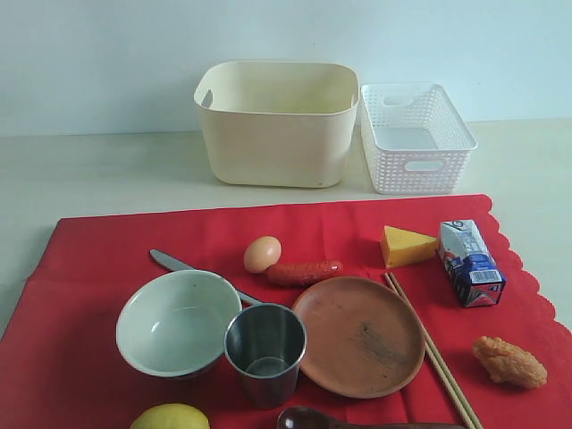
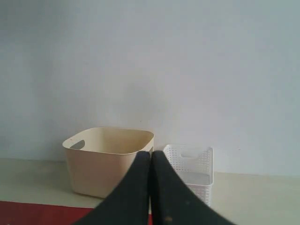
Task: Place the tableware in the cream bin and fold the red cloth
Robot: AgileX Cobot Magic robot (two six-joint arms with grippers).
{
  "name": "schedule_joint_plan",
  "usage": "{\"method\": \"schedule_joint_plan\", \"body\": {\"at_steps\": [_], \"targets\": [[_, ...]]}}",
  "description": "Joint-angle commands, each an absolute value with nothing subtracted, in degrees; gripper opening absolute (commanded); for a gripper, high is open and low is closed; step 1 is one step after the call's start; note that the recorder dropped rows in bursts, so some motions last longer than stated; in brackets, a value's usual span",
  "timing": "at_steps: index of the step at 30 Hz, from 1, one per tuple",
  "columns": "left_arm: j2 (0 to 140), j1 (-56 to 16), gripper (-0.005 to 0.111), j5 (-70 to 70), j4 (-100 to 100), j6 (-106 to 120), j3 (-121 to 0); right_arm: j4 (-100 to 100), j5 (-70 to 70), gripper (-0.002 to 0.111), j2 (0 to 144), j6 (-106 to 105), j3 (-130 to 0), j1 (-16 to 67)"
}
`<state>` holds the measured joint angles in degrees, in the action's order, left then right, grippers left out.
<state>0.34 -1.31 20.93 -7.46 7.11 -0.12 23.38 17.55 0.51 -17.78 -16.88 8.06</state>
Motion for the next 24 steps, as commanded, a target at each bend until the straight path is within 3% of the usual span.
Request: {"method": "schedule_joint_plan", "body": {"at_steps": [1, 11, 15, 24], "targets": [[0.00, -1.17, 0.000, 20.38, -7.70, 6.98, 0.00, 23.40, 16.52, 0.000, 0.68, -18.30, -17.49, 7.66], [0.00, -1.17, 0.000, 20.38, -7.70, 6.98, 0.00, 23.52, 17.87, 0.000, 0.68, -18.30, -18.12, 7.66], [0.00, -1.17, 0.000, 20.38, -7.70, 6.98, 0.00, 23.52, 25.33, 0.000, 0.95, -19.73, -18.12, 7.66], [0.00, -1.17, 0.000, 20.38, -7.70, 6.98, 0.00, 20.75, 30.58, 0.000, 22.57, -20.74, -19.93, 7.66]]}}
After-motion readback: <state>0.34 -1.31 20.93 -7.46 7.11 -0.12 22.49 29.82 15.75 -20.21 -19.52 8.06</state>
